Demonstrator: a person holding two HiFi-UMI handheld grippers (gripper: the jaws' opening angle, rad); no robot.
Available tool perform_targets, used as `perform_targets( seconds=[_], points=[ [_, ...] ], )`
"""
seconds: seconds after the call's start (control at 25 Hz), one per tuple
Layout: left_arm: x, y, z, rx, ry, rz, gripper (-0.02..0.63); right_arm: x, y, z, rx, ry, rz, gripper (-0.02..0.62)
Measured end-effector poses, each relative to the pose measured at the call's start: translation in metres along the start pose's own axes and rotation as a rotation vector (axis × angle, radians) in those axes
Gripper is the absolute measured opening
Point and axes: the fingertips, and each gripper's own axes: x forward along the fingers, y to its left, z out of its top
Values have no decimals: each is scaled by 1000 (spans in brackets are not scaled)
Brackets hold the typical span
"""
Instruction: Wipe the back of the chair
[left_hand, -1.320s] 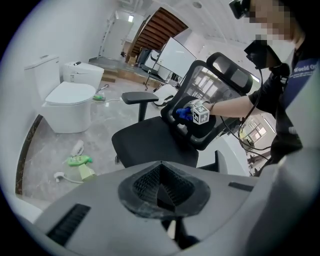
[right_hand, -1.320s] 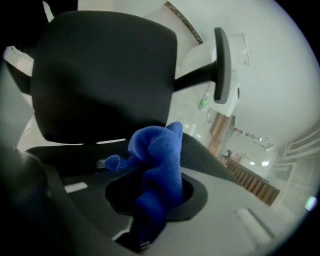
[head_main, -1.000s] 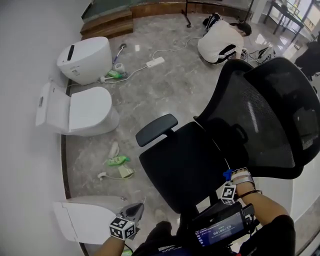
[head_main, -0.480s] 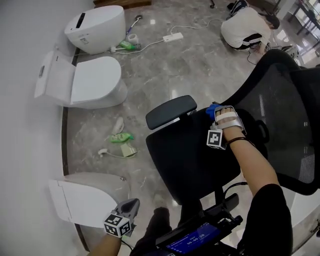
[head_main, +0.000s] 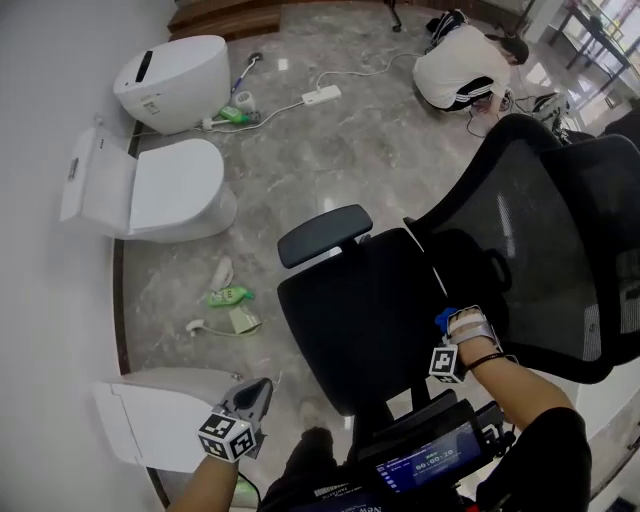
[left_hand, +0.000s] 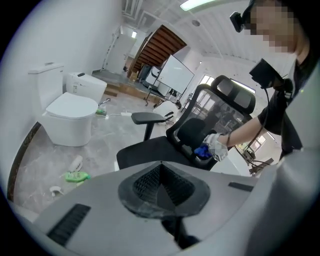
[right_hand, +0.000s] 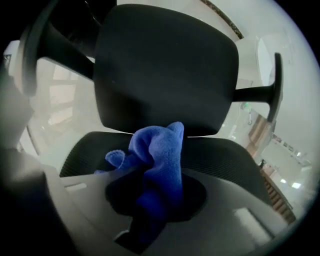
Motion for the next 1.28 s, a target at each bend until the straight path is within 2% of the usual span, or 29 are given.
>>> perform_targets(
  seconds=[0.12,0.2,0.24,0.32,0.44,0.52,0.6,0.68,0.76,0.84,0.96,1.12,1.2,1.28],
  points=[
    [3,0,52,71,-79,-12,2,-29,69,4,-3,-21,143,74],
    [5,0,81,107,-122,-24,2,-37,70,9,18,-48,159,75],
    [7,2,91,120,-137,-27,2,-35,56,13,40,-66,127,75],
    [15,7,106,145,-159,-24,2,-25,-3,19,106,-96,8,77],
    [35,13,122,171,-174,-19,2,-5,-130,26,219,-124,-201,77],
    [47,13,123,170,-170,-23,2,8,-198,21,244,-98,-311,77],
    [58,14,117,159,-156,-27,2,20,-249,4,227,-33,-383,78],
    [67,18,105,143,-134,-25,2,28,-260,-6,160,25,-379,77],
    [72,20,96,126,-118,-22,2,36,-231,1,98,44,-313,75],
    [73,16,90,112,-110,-26,2,44,-177,7,34,51,-217,77],
    [69,7,87,113,-98,-46,2,37,-57,16,-67,46,6,75],
    [59,-1,80,116,-85,-70,2,8,100,53,-134,-15,303,75],
    [54,-5,75,115,-80,-74,2,0,128,62,-116,-34,372,74],
    [48,-5,70,112,-75,-73,2,0,114,64,-67,-52,368,75]
  ],
)
